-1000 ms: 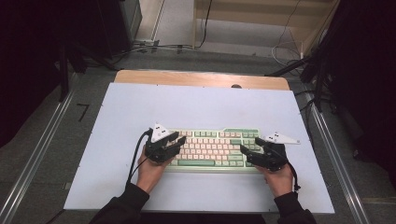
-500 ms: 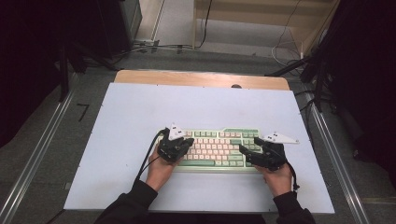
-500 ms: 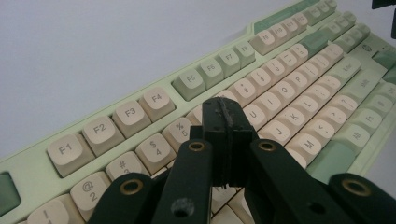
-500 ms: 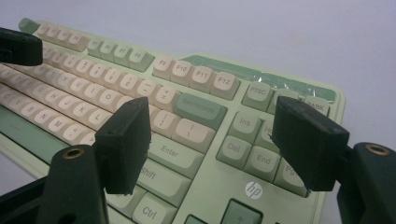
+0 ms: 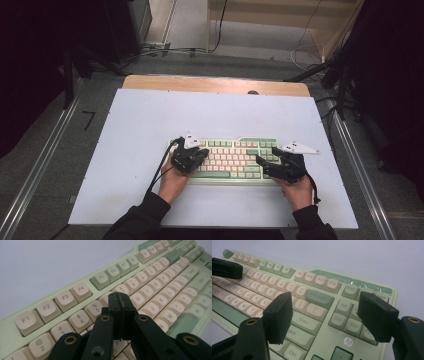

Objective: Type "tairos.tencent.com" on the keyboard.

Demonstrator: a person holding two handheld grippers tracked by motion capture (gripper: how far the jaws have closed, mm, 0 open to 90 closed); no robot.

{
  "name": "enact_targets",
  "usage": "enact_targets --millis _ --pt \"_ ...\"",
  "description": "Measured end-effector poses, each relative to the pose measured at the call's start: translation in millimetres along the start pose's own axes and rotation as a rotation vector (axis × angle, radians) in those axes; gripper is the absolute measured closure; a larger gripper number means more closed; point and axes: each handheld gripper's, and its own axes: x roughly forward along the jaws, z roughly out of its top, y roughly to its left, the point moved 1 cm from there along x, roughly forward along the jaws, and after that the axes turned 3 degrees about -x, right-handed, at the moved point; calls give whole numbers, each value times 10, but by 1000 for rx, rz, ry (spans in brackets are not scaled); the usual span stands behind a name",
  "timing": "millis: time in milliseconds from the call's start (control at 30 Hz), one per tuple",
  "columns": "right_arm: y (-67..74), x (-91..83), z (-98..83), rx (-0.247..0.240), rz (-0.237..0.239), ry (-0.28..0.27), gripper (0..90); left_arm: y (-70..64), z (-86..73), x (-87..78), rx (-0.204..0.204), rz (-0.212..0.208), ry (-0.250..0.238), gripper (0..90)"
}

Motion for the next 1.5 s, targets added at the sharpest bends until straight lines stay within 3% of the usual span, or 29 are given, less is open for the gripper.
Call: enact_targets --millis 633,733,967,1133,1200,1300,1500 --pt "6 -3 2 -1 2 0 268 7 -15 41 -8 5 23 900" --pt "4 -11 3 -2 3 -5 268 18 13 -28 -23 -10 -14 900" --pt "2 -14 2 -4 3 -7 268 53 35 -98 -46 -19 -45 900" --pt "-1 -16 1 -1 2 -5 268 63 52 -155 -55 -20 -72 804" --pt "2 -16 1 -3 3 -4 268 73 59 -176 -64 -17 -77 616" --pt "0 -17 1 -1 2 -4 268 107 67 -205 -81 -20 -73 472" --pt "-4 -26 1 0 2 -6 268 172 81 -331 -97 -13 -96 422"
